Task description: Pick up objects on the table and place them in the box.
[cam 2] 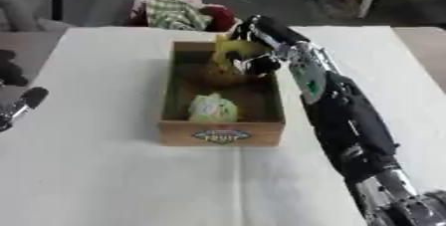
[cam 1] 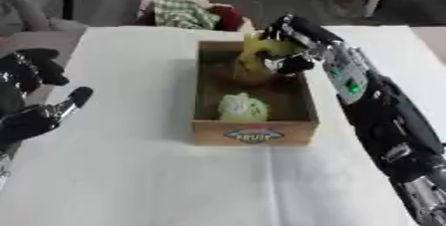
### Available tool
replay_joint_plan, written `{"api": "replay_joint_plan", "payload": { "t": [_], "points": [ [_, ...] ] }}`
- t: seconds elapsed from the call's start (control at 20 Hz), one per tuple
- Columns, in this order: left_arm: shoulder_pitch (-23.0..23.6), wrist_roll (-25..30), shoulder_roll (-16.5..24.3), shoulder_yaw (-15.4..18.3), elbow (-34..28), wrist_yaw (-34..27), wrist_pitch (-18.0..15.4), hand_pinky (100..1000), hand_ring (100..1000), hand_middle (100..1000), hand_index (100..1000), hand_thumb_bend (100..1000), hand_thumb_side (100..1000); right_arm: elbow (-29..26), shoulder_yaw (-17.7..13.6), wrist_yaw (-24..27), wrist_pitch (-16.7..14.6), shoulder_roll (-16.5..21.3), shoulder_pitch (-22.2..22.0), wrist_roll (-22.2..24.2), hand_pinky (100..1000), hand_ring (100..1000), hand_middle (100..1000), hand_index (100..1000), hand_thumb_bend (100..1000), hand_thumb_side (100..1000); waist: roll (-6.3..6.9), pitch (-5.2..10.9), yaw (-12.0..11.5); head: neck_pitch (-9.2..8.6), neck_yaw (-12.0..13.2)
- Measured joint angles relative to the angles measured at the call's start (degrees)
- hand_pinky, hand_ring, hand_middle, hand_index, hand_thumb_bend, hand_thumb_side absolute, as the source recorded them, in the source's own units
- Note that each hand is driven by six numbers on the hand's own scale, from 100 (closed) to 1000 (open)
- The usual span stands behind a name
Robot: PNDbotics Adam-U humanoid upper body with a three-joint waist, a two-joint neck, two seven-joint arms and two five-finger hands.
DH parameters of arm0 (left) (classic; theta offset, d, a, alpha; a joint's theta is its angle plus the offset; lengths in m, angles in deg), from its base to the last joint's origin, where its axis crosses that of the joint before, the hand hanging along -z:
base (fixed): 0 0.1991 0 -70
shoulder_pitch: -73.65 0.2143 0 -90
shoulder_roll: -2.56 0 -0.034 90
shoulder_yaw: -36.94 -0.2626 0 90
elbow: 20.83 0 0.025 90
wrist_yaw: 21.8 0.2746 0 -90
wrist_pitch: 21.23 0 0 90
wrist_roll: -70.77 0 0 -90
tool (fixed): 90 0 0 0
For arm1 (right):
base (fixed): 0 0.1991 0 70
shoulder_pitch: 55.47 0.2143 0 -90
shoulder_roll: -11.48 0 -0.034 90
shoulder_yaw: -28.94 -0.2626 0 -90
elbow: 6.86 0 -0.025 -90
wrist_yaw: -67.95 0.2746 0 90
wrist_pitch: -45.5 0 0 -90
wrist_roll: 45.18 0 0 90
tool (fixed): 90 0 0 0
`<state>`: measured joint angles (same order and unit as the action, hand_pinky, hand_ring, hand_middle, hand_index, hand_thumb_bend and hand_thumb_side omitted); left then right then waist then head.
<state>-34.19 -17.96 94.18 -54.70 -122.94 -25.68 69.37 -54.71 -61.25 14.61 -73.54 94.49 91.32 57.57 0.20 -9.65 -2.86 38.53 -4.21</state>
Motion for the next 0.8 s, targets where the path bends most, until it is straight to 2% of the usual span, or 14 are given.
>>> {"api": "replay_joint_plan", "payload": {
  "t": [0.05, 0.1, 0.15, 0.2, 0.5, 0.8],
  "points": [
    [0.06, -0.01, 0.0, 0.01, -0.11, -0.04, 0.0, 645, 541, 515, 714, 612, 100, -0.01, 0.04, 0.01, -0.31, -0.04, -0.27, 0.15, 763, 820, 762, 845, 100, 183, 0.0, -0.02, 0.07, 0.0, 0.01],
    [0.15, -0.05, -0.01, 0.02, -0.2, -0.08, 0.01, 645, 541, 515, 714, 612, 100, -0.12, 0.09, 0.11, -0.58, -0.04, -0.56, 0.26, 786, 838, 773, 851, 100, 180, 0.0, -0.07, 0.17, 0.0, 0.02],
    [0.18, -0.12, -0.02, 0.02, -0.21, -0.1, 0.03, 645, 540, 515, 714, 611, 100, -0.43, 0.18, 0.56, -0.82, -0.03, -0.88, 0.41, 858, 890, 821, 877, 100, 147, 0.0, -0.12, 0.29, 0.0, 0.05],
    [0.19, -0.16, -0.03, 0.03, -0.21, -0.1, 0.05, 646, 540, 515, 714, 611, 100, -0.97, 0.2, 1.29, -1.03, 0.02, -1.21, 0.52, 872, 896, 832, 886, 100, 129, 0.0, -0.16, 0.4, 0.0, 0.08],
    [0.51, -0.37, -0.4, 0.08, -0.21, -0.1, 0.05, 646, 540, 515, 714, 611, 100, -7.11, 0.24, 9.54, -0.65, 2.23, -3.93, 1.43, 848, 886, 847, 890, 100, 100, 0.05, -0.26, 0.92, 0.0, 0.54],
    [0.95, -0.74, -0.48, 0.43, -0.21, -0.1, 0.03, 647, 540, 514, 714, 611, 102, -16.09, 0.03, 20.21, 1.84, 6.48, -8.2, 2.39, 797, 848, 832, 880, 100, 100, 0.09, -0.46, 1.47, 0.0, 1.02]
  ]
}}
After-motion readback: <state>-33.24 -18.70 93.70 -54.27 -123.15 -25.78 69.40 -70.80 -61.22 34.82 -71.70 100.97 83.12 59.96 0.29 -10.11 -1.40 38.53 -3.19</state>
